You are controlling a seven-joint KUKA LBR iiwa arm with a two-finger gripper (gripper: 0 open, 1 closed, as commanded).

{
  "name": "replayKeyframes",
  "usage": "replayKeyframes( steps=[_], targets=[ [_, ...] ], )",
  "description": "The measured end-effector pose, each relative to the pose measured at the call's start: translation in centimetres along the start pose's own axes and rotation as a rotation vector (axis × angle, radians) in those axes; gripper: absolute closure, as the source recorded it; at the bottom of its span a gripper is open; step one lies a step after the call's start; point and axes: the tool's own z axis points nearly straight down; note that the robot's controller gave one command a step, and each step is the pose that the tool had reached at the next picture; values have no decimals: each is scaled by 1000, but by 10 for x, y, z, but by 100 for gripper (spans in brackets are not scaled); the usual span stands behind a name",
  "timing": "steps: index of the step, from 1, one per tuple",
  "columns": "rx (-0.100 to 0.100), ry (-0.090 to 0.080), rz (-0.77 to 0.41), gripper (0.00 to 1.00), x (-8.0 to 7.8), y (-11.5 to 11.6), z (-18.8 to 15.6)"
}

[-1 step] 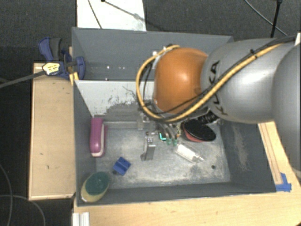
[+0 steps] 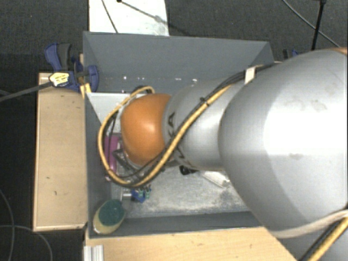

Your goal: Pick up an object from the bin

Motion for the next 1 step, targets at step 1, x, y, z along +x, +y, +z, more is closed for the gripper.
replayKeyframes(
  steps=[1],
  targets=[
    [-1, -9, 116, 0, -47, -39, 24]
  ],
)
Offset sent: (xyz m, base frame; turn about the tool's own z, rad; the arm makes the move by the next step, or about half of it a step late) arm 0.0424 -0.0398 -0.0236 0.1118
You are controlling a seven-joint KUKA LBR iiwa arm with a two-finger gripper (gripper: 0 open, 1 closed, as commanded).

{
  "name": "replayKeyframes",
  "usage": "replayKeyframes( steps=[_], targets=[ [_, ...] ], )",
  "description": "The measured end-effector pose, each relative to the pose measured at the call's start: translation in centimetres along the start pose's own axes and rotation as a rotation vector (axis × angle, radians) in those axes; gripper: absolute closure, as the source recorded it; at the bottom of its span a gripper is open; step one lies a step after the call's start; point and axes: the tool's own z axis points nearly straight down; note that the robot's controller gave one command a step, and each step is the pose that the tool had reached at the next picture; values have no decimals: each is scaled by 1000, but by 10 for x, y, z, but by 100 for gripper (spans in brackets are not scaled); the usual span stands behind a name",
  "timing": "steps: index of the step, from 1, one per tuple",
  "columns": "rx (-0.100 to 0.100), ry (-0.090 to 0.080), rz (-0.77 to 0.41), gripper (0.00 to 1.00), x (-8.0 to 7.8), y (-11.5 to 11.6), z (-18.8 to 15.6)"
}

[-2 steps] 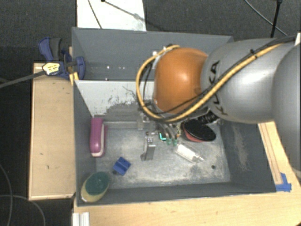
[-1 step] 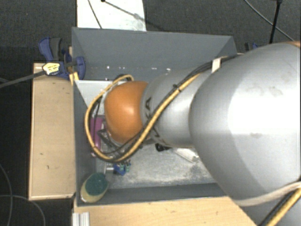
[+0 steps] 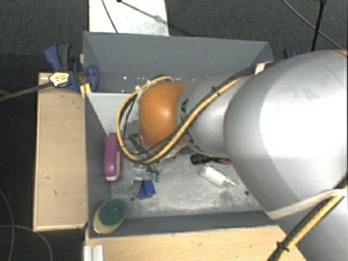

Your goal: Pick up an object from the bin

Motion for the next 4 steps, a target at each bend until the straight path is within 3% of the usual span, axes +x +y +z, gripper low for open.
replayKeyframes(
  steps=[1, 2, 3, 4],
  targets=[
    [4, 7, -132, 0, 57, -102, -17],
    [-4, -2, -85, 0, 32, -33, -30],
    [4, 5, -110, 0, 32, -104, -31],
    [1, 8, -205, 0, 51, -64, -2]
  ],
)
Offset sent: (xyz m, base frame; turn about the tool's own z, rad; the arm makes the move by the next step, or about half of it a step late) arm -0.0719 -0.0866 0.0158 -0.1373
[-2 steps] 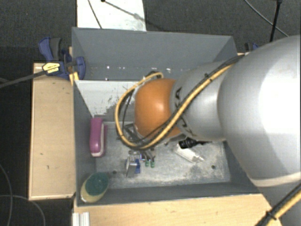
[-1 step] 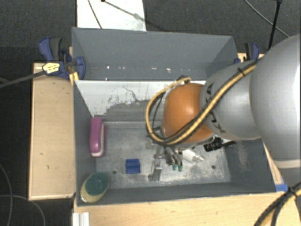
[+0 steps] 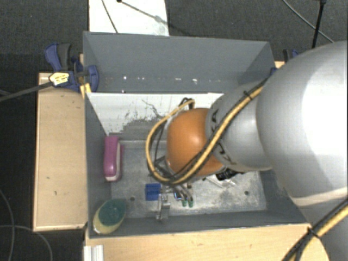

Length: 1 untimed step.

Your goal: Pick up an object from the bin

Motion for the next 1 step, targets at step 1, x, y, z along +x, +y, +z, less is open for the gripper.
replayKeyframes(
  steps=[1],
  targets=[
    [0, -2, 8, 100, -1, -1, -2]
  ],
)
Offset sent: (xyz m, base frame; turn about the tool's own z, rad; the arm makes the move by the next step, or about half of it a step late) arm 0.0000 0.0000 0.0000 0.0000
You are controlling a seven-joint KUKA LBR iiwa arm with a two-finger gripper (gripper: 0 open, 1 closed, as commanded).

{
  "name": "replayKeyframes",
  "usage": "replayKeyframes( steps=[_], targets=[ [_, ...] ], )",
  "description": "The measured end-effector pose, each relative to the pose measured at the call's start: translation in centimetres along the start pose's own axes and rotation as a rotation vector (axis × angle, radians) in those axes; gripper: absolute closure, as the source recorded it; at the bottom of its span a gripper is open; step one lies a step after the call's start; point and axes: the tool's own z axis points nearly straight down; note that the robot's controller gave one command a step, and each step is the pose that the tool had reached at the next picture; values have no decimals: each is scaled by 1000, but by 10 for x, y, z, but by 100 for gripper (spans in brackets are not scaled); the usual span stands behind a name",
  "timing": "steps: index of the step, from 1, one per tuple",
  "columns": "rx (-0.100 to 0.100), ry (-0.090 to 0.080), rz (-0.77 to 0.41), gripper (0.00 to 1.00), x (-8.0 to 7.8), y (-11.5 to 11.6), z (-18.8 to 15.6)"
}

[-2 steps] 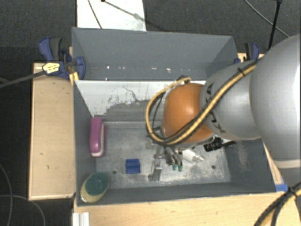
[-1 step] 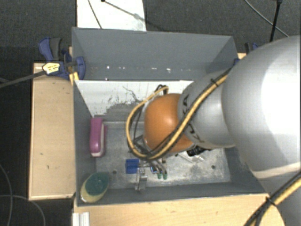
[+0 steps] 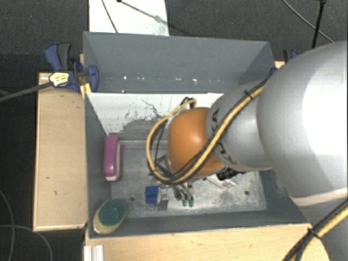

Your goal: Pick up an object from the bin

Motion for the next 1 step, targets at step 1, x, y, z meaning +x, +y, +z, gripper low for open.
replayKeyframes(
  steps=[1],
  targets=[
    [-3, -14, 10, 100, -43, 3, -135]
  ],
)
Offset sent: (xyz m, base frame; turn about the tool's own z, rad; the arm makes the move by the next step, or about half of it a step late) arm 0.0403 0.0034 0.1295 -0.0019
